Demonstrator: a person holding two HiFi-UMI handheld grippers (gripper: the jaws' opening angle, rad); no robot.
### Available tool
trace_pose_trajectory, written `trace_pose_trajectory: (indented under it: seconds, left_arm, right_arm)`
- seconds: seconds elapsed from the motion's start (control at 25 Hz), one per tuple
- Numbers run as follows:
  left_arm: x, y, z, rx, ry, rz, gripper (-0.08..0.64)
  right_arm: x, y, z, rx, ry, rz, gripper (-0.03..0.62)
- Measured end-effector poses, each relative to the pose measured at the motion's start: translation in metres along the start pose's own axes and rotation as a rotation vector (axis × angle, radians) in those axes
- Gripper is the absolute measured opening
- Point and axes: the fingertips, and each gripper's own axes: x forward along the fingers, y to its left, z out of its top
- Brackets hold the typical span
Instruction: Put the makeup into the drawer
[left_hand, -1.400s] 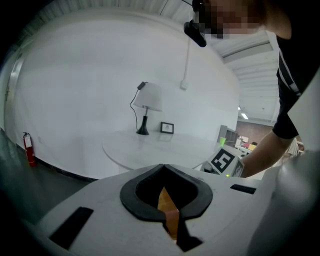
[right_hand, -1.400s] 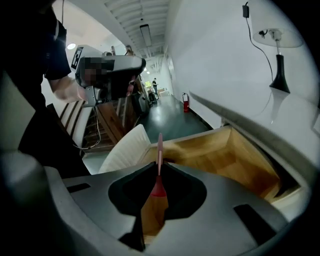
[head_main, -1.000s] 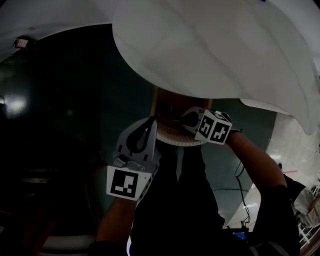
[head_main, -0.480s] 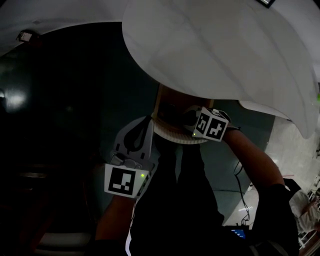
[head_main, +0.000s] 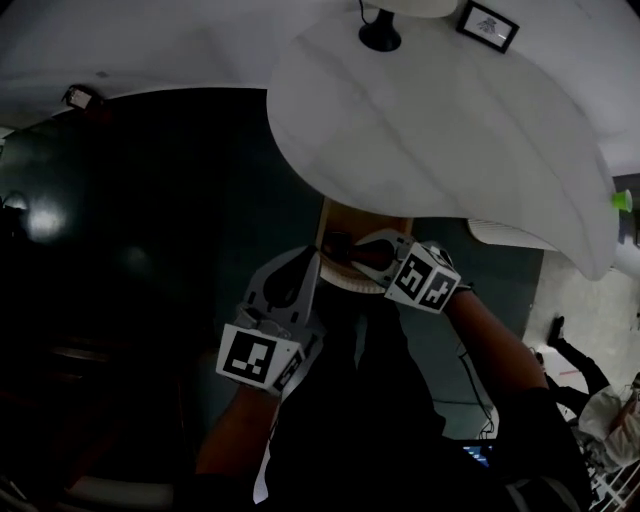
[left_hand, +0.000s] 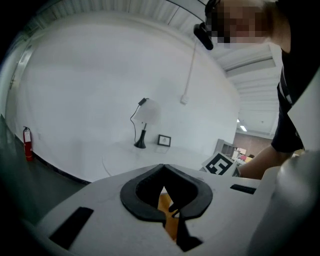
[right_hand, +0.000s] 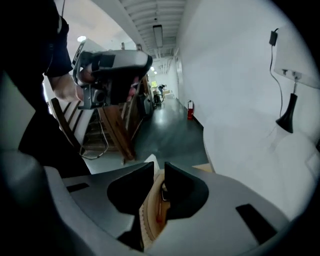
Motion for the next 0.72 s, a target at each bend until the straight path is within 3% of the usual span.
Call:
trace_pose_trajectory:
  seconds: [0.16, 0.44, 0.72]
  left_arm:
    - [-0.016, -0.008, 0.024, 0.051, -0.028, -0.008, 0.011]
    - [-0.067, -0.039, 0.049, 0.072, -0.01, -0.003, 0.011]
    - [-0.099, -0.069, 0.079, 0.092, -0.055, 0.072, 0.011]
  right_arm:
    - [-0.03, 0.01, 0.035, 0.055, -0.114, -0.079, 0.061]
    - [-0.105, 0.044, 0.085, 0.216, -0.29, -0.152, 0.038]
    - [-0.192, 0.074, 0.123, 0.167, -0.422, -0.22, 0.032]
